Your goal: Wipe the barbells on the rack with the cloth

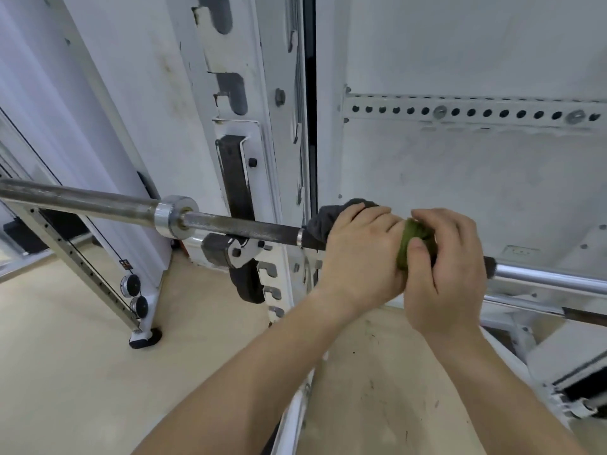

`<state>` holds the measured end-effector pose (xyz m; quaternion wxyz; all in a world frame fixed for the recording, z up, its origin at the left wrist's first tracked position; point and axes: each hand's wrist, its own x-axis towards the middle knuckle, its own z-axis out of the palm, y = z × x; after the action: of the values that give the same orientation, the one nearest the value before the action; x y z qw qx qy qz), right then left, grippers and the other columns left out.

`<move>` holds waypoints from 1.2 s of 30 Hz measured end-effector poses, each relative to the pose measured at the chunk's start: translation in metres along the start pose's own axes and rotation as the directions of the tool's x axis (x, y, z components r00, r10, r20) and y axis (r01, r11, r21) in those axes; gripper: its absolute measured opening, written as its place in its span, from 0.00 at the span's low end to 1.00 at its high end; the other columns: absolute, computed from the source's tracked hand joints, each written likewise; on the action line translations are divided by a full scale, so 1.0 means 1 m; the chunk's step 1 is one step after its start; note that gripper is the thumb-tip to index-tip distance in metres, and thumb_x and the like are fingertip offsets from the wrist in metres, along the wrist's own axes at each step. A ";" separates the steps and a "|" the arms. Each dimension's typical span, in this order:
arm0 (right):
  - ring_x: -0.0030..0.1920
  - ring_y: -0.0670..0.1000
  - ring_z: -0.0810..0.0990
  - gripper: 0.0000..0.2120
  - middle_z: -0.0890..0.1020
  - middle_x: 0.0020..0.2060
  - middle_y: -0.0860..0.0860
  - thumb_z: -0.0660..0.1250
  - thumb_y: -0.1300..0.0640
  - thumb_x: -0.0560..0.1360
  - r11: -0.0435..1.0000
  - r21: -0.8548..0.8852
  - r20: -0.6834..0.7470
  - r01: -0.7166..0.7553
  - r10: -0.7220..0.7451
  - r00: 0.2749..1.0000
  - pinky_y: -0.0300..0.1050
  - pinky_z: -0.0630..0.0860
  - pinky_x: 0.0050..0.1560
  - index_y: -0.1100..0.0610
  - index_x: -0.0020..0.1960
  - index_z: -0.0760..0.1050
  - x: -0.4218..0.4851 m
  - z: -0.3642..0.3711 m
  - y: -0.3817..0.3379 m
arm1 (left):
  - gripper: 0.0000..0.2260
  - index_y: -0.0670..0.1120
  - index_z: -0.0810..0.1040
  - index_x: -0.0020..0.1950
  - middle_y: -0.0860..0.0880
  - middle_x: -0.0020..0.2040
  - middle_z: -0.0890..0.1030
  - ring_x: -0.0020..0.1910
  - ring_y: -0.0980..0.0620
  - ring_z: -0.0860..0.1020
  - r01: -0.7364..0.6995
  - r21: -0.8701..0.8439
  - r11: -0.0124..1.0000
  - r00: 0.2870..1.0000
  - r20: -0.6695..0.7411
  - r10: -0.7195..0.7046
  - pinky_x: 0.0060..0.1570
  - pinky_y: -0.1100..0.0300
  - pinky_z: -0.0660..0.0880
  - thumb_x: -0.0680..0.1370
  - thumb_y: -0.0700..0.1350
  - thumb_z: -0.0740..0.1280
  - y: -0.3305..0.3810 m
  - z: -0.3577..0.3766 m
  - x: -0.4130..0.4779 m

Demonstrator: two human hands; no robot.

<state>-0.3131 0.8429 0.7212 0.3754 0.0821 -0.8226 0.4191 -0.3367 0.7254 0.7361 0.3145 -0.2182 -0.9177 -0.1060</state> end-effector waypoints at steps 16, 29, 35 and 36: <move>0.67 0.54 0.73 0.32 0.76 0.70 0.53 0.60 0.60 0.73 0.995 -0.082 0.263 0.056 -0.033 0.964 0.61 0.68 0.72 0.57 0.77 0.64 -0.011 -0.060 0.042 | 0.17 0.51 0.85 0.53 0.55 0.52 0.85 0.62 0.46 0.77 0.270 -0.107 0.957 0.958 -0.065 -0.278 0.65 0.47 0.69 0.73 0.56 0.62 0.063 0.012 0.005; 0.43 0.40 0.81 0.22 0.82 0.39 0.37 0.72 0.30 0.64 0.951 0.230 0.223 -0.207 0.155 0.962 0.42 0.78 0.45 0.43 0.49 0.75 0.051 -0.143 0.018 | 0.17 0.41 0.84 0.57 0.40 0.56 0.85 0.56 0.42 0.84 0.432 -0.780 -0.454 0.783 0.573 -0.240 0.64 0.45 0.77 0.80 0.53 0.66 0.091 -0.060 0.032; 0.41 0.48 0.81 0.12 0.81 0.35 0.44 0.75 0.45 0.72 0.975 0.070 0.168 -0.210 0.196 0.966 0.44 0.75 0.43 0.53 0.41 0.78 0.093 -0.146 0.026 | 0.13 0.44 0.83 0.53 0.51 0.44 0.85 0.39 0.57 0.83 0.552 -0.766 0.330 0.785 0.345 -0.514 0.42 0.65 0.78 0.73 0.49 0.78 0.030 -0.056 0.047; 0.45 0.51 0.81 0.10 0.82 0.39 0.46 0.73 0.45 0.73 0.971 -0.098 0.248 -0.216 0.234 0.940 0.45 0.74 0.45 0.52 0.45 0.79 0.091 -0.137 0.032 | 0.13 0.47 0.82 0.55 0.53 0.45 0.84 0.41 0.58 0.82 0.573 -0.577 0.582 0.800 0.242 -0.549 0.42 0.65 0.78 0.73 0.50 0.77 0.023 -0.049 0.049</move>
<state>-0.3164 0.9827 0.8134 0.2174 0.0283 -0.8825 0.4161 -0.3341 0.7455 0.8062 0.1568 -0.0106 -0.8556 -0.4932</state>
